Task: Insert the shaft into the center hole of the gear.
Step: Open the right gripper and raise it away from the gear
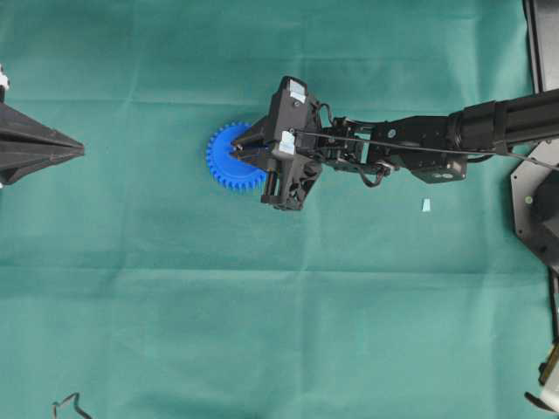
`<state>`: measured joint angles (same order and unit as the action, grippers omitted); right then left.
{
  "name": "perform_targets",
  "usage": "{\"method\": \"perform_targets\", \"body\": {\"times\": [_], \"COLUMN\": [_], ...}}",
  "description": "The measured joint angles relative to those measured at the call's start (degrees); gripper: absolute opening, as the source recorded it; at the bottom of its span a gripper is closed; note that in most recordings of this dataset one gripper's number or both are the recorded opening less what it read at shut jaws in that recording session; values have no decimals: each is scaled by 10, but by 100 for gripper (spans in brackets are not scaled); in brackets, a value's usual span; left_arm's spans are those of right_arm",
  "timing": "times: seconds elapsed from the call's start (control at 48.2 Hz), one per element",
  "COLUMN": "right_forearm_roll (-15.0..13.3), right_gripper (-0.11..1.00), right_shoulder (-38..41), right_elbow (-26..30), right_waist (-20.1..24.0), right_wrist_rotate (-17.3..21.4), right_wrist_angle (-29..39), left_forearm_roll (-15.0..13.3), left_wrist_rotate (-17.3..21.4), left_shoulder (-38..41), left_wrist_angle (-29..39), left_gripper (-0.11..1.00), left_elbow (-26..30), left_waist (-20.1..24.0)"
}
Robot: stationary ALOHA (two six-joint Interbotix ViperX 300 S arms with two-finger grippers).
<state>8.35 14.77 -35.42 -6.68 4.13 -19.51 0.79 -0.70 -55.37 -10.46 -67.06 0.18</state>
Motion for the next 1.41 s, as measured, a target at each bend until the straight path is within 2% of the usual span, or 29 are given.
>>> {"method": "perform_targets", "body": {"times": [0.269,0.311,0.394,0.518,0.601,0.767,1.14,1.41], "right_forearm_roll": [0,0,0,0,0,0,-1,-2], "right_gripper": [17,20,38,77,93,88,89,89], "right_shoulder": [0,0,0,0,0,-25,-155,-259], "right_elbow": [0,0,0,0,0,-3,-29,-72], "right_waist": [0,0,1,1,3,3,1,0], "right_wrist_rotate": [0,0,0,0,0,-4,-26,-40], "right_wrist_angle": [-5,-5,-7,-7,-6,-5,29,54], "left_forearm_roll": [-1,-1,-1,-1,0,0,-1,-1], "left_wrist_rotate": [0,0,0,0,0,0,0,0], "left_shoulder": [0,-1,-1,0,-1,0,-1,-1], "left_wrist_angle": [2,2,3,4,5,5,4,11], "left_gripper": [0,0,0,0,0,0,0,0], "left_elbow": [0,0,0,0,0,0,0,-1], "left_waist": [-1,0,0,0,0,0,-1,0]}}
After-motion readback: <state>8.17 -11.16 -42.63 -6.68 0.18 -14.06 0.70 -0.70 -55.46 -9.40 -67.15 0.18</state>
